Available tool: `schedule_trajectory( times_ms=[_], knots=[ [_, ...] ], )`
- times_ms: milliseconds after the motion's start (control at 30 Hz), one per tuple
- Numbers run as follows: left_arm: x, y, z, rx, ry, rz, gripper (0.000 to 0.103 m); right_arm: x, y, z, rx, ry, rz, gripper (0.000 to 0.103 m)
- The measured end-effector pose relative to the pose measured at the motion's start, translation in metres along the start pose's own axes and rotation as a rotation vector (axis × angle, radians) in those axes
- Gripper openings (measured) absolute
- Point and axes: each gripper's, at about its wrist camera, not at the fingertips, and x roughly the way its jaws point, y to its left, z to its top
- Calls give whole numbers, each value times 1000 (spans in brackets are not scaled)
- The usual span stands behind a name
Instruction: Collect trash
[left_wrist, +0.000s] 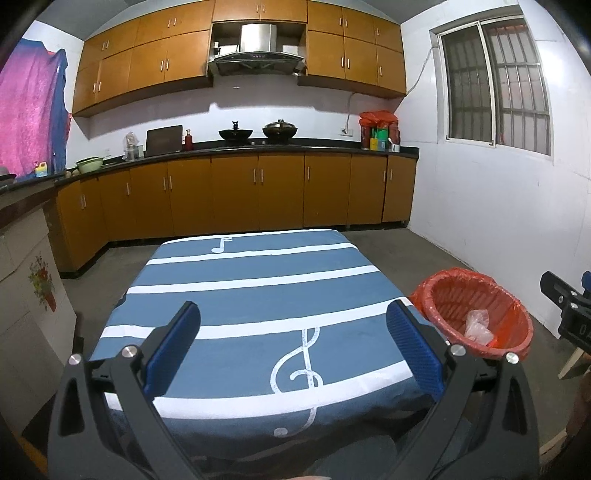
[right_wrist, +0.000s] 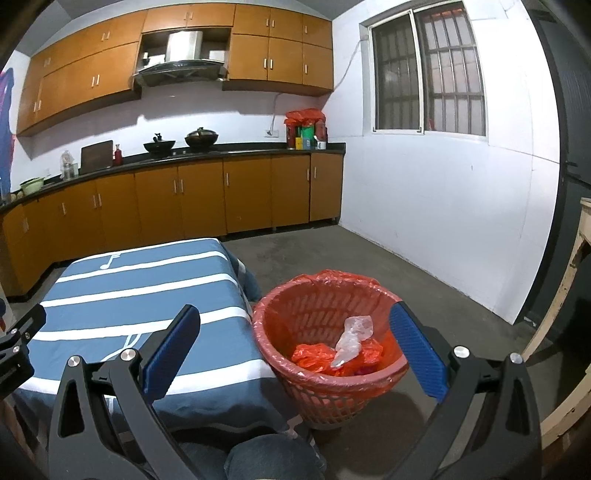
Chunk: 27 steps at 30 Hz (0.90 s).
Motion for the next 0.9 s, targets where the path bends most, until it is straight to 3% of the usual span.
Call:
schedule_trajectory(
  times_ms=[900],
  knots=[
    [-26, -16, -14, 9, -16, -25, 99, -24, -5, -20, -18, -2, -59, 101]
  ],
)
